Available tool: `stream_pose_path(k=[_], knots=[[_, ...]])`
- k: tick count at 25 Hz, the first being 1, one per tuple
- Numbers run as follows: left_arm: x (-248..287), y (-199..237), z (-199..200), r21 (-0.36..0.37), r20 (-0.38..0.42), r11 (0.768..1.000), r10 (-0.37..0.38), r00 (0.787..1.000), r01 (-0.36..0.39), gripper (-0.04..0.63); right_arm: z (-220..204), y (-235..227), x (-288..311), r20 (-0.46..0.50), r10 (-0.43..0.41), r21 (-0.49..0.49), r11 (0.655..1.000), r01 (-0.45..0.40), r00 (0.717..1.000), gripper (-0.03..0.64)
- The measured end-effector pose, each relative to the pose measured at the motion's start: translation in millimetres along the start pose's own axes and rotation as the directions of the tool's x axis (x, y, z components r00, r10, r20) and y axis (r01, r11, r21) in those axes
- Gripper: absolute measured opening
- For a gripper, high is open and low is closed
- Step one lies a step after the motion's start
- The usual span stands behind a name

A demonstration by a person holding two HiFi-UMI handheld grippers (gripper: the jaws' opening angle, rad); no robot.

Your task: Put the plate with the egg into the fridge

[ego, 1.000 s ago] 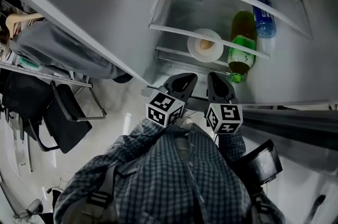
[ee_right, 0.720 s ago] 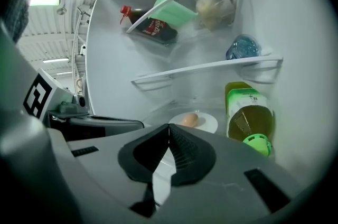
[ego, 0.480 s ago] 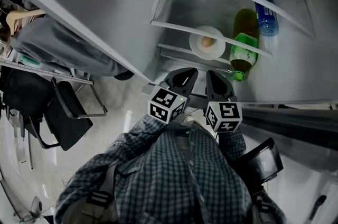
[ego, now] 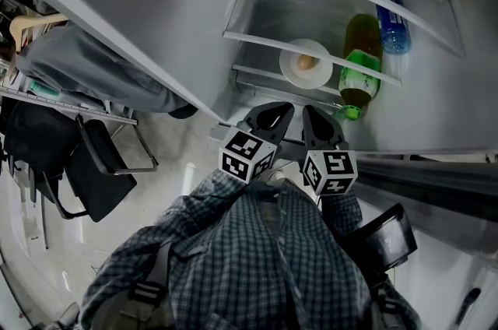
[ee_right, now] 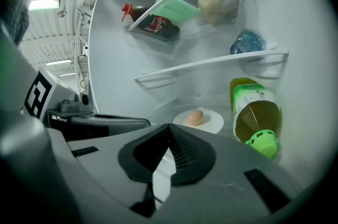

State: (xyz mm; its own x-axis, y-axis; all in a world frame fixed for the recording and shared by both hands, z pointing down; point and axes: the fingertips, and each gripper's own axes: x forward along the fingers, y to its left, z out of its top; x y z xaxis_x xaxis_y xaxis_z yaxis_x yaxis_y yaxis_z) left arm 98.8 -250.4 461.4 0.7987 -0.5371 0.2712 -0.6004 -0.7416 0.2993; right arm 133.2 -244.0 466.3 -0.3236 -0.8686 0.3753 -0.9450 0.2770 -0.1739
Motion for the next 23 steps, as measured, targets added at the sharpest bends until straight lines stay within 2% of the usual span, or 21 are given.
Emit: stream_pose_path(k=[23], knots=[[0.8, -0.8, -6.3, -0.008, -0.022, 1.000, -0.003, 1.000, 0.003, 0.006, -6.5, 7.1, 3.7, -0.012, 0.028, -0.021, 0.999, -0.028, 1.000, 0.006]])
